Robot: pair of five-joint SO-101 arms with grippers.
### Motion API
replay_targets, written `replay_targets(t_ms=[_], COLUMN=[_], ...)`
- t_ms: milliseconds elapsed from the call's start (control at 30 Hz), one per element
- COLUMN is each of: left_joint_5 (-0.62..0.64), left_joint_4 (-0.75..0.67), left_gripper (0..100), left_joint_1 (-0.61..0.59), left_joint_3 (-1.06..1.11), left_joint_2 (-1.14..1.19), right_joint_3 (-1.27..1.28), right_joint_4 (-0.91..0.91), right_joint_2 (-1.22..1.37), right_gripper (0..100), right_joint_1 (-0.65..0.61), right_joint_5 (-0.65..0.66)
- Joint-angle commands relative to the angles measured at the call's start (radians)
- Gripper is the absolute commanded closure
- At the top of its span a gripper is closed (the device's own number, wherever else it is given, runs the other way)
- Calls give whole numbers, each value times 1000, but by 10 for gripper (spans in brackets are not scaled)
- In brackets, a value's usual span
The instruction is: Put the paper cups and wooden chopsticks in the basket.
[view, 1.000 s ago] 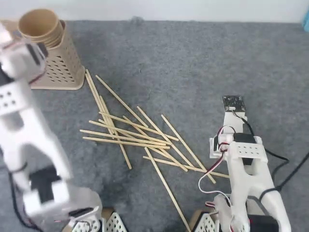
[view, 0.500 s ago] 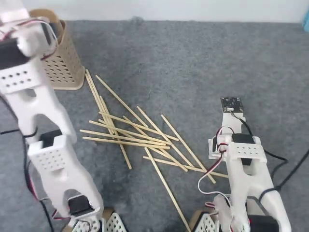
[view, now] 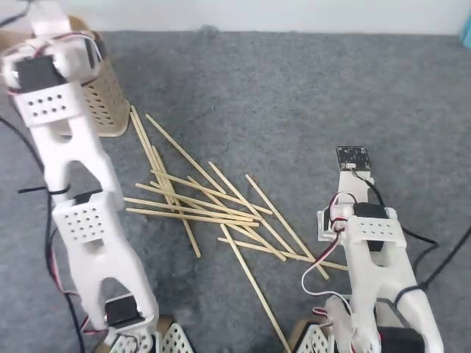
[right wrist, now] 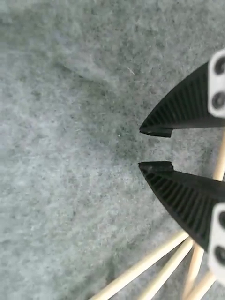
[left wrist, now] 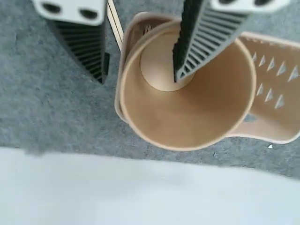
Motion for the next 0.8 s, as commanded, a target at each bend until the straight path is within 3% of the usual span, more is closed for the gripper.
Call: replay_targets(t_ms=[0, 433, 500, 633, 767], left_joint_5=[-12, -87, -107, -140, -110], left_joint_4=[-2, -9, -9, -6, 20], left_gripper=[782, 789, 827, 998, 987], left_joint_1=[29, 28, 29, 41, 48], left_joint_3=[-15, -21, -21, -41, -108], left_joint_2=[6, 199, 199, 199, 198], right_joint_3=[6, 6, 6, 6, 6], right_joint_4=[-19, -19, -19, -19, -21], right_joint_2=[-22, -22, -22, -22, -22], right_gripper=[901, 898, 898, 898, 897], right_joint_1=[-8, -8, -8, -8, -8], right_joint_5=[-14, -14, -14, -14, -14])
